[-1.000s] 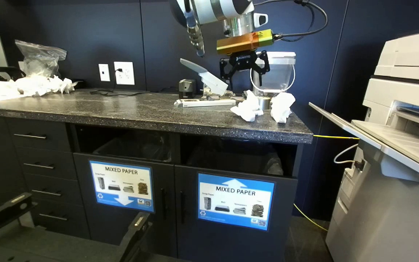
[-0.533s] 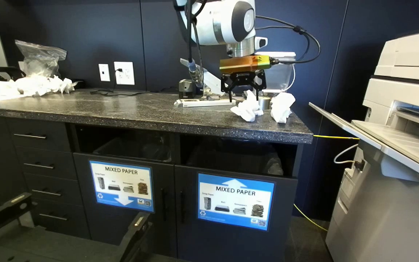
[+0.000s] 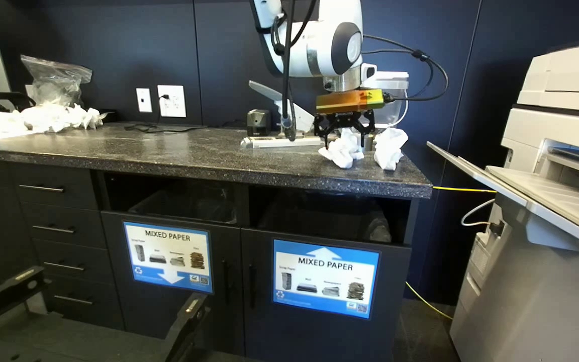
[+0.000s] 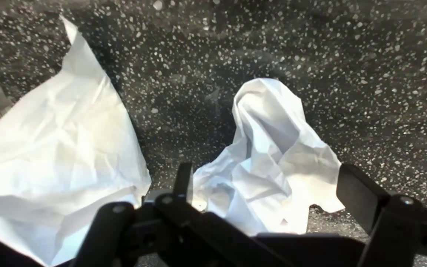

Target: Put the tissues into the rubbish bin.

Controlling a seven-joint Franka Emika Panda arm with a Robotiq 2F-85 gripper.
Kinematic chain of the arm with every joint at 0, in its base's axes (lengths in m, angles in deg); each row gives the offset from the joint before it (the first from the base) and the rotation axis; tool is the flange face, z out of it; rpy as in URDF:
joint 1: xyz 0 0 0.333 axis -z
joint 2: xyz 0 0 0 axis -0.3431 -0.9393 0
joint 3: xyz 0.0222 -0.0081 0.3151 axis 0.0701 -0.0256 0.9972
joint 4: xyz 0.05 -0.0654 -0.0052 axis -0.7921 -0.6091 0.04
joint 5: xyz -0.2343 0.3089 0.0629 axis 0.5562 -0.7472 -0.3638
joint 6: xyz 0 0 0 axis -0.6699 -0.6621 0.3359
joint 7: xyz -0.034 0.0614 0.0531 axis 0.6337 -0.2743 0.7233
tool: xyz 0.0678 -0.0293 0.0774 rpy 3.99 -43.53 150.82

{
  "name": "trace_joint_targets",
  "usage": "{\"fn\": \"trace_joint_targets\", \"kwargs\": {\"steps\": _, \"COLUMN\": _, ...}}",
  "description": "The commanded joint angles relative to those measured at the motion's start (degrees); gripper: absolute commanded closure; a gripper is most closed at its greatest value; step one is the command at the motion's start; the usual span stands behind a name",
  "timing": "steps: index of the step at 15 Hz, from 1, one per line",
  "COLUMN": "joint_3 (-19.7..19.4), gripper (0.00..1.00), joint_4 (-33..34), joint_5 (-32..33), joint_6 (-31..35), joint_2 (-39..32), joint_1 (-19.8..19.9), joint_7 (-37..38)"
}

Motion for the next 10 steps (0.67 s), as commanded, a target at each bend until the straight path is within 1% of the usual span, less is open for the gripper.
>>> {"fn": "trace_joint_targets", "kwargs": {"steps": 1, "joint_3": 3.56, "gripper": 0.0, "joint_4": 4.93, "joint_5": -2.29, "joint_6": -0.55, "joint_2": -3.57, "joint_1": 3.48, "joint_7": -4.64}}
{"fn": "trace_joint_targets", "kwargs": {"steps": 3, "joint_3": 4.89, "gripper": 0.0, "joint_4": 5.75, "joint_5": -2.73, "joint_6": -0.31, "joint_2": -4.83, "joint_1": 4.3, "joint_7": -5.67}}
{"fn": "trace_joint_targets", "kwargs": {"steps": 5, "joint_3": 6.58, "gripper": 0.0, "joint_4": 7.54, "joint_5": -3.65, "joint_6": -1.24, "joint_2": -6.12, "joint_1": 6.1, "joint_7": -7.52}}
{"fn": "trace_joint_targets", "kwargs": {"steps": 6, "joint_3": 6.58, "gripper": 0.0, "joint_4": 7.46, "joint_5": -3.45, "joint_6": -0.69, "joint_2": -6.52, "joint_1": 5.68, "joint_7": -7.45}}
{"fn": "trace_joint_targets", "kwargs": {"steps": 8, "joint_3": 7.5, "gripper": 0.0, "joint_4": 9.25, "joint_5": -3.75, "joint_6": -1.66, "joint_2": -7.62, "joint_1": 6.84, "joint_7": -8.59}}
{"fn": "trace_joint_targets", "kwargs": {"steps": 9, "joint_3": 7.24, "gripper": 0.0, "joint_4": 9.14, "joint_5": -3.31, "joint_6": -1.21, "joint_2": -7.94, "joint_1": 6.2, "joint_7": -8.18}}
{"fn": "trace_joint_targets", "kwargs": {"steps": 10, "joint_3": 7.49, "gripper": 0.0, "joint_4": 9.48, "joint_5": -3.35, "joint_6": -1.32, "joint_2": -8.14, "joint_1": 6.43, "joint_7": -8.45}}
